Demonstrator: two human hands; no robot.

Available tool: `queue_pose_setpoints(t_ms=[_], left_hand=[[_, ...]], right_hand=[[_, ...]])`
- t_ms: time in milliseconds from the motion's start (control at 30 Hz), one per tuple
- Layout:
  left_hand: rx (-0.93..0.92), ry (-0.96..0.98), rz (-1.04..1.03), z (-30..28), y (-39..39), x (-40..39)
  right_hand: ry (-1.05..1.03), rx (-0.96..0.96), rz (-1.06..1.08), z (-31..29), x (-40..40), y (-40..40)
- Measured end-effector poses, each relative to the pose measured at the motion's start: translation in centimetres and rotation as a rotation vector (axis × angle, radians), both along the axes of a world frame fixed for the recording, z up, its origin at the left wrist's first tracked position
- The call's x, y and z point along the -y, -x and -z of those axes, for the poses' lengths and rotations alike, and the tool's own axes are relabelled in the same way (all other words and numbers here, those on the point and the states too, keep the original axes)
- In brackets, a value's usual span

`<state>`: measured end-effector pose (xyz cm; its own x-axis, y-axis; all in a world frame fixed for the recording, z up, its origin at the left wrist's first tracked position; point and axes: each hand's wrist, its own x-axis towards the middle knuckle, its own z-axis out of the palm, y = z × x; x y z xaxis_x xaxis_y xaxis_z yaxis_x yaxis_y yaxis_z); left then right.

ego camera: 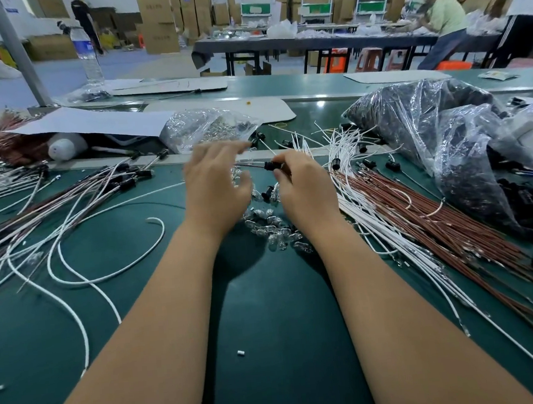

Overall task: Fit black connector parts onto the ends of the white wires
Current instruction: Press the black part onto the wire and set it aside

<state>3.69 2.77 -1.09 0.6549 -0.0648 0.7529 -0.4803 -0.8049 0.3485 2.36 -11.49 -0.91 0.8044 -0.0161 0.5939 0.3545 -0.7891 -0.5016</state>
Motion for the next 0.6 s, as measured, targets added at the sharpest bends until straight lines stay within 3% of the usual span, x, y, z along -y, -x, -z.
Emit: queue_pose_setpoints(t_ms=[133,400,600], left_hand=[[-0.018,-0.065,0.058,0.1,-0.1,0.3],[-0.152,0.0,-0.23,0.3,-0.4,-1.1],[-0.128,0.037,0.132,0.0,-0.1,0.0]], right_hand=[[0.061,0.001,-0.038,0.1,-0.5,0.2],[0.024,-0.038,0.024,0.0,0.0,0.1],[-0.051,-0.035,-0.101,0.0,-0.3,0.3]])
